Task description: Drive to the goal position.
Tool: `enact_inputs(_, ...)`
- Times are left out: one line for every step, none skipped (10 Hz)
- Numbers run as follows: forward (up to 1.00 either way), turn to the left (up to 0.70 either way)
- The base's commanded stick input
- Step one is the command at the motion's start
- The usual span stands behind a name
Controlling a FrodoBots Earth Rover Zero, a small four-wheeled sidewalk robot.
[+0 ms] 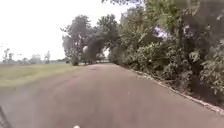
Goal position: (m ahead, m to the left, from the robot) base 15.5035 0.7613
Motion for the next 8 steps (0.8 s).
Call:
enact_inputs(1.0,-0.12)
enact_inputs(1.0,-0.12)
enact_inputs(1.0,-0.12)
enact_inputs(1.0,-0.12)
enact_inputs(1.0,-0.12)
enact_inputs(1.0,-0.12)
enact_inputs(1.0,-0.08)
enact_inputs(1.0,-0.07)
